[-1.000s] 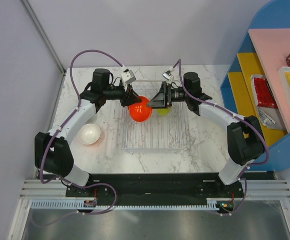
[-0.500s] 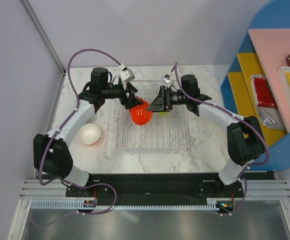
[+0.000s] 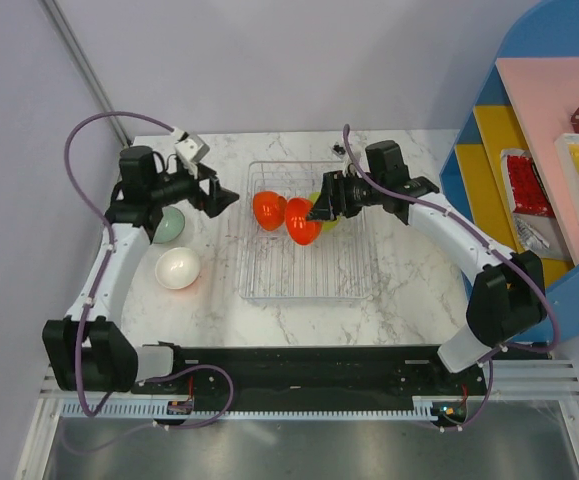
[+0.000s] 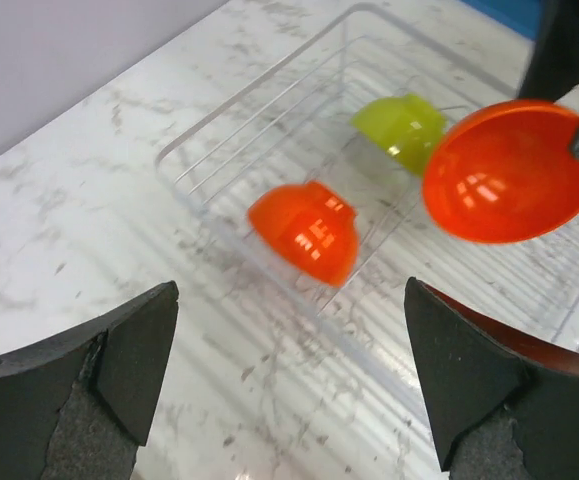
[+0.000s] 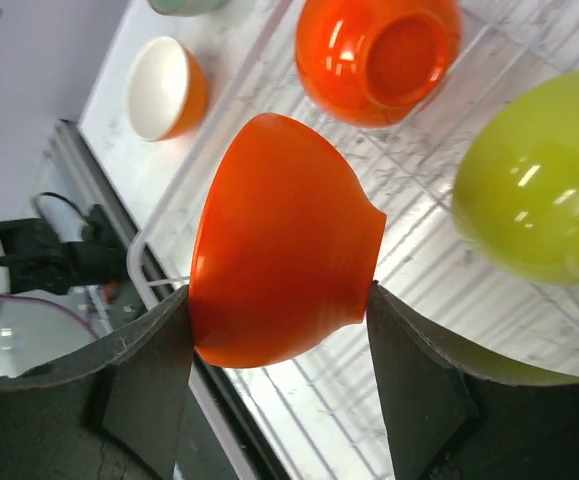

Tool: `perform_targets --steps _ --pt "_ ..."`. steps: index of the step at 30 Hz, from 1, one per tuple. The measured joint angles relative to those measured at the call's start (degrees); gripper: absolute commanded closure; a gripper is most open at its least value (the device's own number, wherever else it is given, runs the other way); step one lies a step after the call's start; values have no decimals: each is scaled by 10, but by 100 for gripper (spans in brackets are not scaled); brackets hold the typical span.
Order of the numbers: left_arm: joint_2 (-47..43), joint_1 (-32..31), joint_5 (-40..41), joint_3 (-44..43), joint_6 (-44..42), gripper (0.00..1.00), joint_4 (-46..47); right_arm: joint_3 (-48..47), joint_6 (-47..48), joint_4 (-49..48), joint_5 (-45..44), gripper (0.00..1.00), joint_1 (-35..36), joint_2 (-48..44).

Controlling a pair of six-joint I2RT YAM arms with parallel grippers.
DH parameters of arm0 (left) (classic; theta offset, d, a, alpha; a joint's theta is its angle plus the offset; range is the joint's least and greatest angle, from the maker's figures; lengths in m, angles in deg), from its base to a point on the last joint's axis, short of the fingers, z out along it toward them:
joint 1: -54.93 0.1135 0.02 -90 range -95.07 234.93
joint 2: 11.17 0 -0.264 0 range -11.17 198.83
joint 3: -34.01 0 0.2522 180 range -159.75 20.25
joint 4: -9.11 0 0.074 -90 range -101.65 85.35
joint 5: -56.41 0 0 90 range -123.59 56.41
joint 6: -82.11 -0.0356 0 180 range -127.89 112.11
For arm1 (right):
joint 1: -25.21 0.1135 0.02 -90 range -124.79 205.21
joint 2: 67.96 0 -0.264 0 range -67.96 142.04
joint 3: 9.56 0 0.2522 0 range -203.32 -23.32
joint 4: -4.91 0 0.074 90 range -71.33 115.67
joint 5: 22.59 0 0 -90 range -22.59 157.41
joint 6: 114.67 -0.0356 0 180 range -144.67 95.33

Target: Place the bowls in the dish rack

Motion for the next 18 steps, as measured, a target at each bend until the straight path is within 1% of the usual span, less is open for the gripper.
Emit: perform_targets --steps 4,6,13,18 --pt "-58 83 20 53 2 0 -12 -14 79 65 -69 100 11 -14" --pt "-83 113 37 76 2 0 -20 -7 106 84 -106 100 19 -22" --pt "-159 173 93 153 2 0 -42 33 184 125 -240 100 72 -51" --pt "-189 219 110 182 8 0 -40 50 225 132 -332 100 118 -60"
